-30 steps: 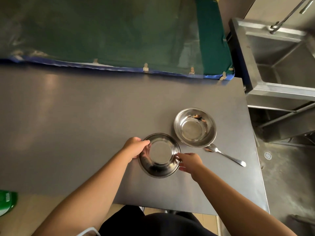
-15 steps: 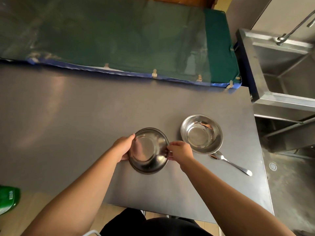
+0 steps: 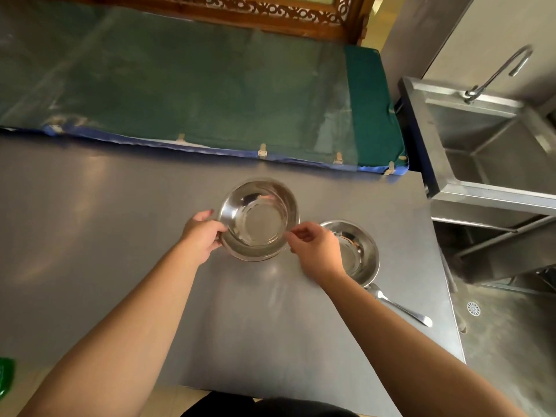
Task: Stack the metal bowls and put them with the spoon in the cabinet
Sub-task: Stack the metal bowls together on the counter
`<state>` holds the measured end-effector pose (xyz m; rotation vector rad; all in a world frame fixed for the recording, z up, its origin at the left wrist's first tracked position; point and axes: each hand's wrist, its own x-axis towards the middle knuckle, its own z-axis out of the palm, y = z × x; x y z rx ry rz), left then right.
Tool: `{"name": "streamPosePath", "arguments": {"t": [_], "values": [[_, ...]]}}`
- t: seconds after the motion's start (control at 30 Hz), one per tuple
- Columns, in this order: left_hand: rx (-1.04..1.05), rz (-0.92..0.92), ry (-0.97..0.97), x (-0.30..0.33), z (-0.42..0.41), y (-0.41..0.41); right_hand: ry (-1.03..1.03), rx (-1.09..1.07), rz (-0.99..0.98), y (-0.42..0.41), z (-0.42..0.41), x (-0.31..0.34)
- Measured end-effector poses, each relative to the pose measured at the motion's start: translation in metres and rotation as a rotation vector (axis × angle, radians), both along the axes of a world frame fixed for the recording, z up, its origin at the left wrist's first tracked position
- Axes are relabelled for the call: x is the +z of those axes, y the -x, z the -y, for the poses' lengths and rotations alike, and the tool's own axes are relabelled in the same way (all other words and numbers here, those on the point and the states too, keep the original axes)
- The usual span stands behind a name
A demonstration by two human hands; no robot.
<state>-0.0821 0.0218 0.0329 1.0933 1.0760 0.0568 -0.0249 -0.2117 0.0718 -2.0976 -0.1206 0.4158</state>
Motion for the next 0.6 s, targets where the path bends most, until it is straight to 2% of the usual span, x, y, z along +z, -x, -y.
{"name": "streamPosePath", "arguments": {"t": [0.2, 0.4, 0.6], "values": [[-0.21, 0.073, -0.096, 0.016, 0.036, -0.03, -0.175, -0.191, -0.122, -0.027, 0.041, -0.004], [-0.392, 0.082, -0.196, 0.014, 0.091, -0.064, -0.112, -0.312, -0.142, -0.05, 0.103, -0.015], [-0.569, 0.013, -0.33, -0.005, 0.142, -0.083, -0.049, -0.401, -0.184, -0.055, 0.157, -0.03]]}}
